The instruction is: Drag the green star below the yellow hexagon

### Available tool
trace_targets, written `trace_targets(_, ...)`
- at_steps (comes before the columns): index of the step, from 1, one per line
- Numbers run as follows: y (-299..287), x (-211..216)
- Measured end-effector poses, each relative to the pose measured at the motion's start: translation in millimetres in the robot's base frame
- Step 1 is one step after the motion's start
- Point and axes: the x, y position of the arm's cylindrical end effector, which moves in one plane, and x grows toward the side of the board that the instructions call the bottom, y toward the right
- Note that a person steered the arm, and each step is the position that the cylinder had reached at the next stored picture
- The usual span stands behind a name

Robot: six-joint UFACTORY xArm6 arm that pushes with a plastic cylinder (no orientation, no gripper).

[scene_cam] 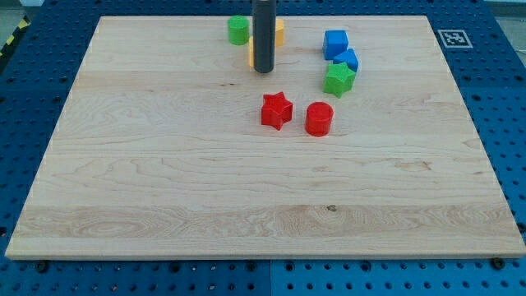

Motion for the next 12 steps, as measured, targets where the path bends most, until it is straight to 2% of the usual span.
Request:
trace_targets(1, -4.0, 0.0)
trace_targets(4, -4.0, -39.5)
trace_targets(5, 2.9, -16.9)
trace_targets(7, 80.9, 30.3)
trace_targets(8, 123.1, 68.1)
trace_targets(9, 130.5, 86.2)
trace_targets(11, 178.4, 85.3)
trace_targets(12, 178.7, 80.8)
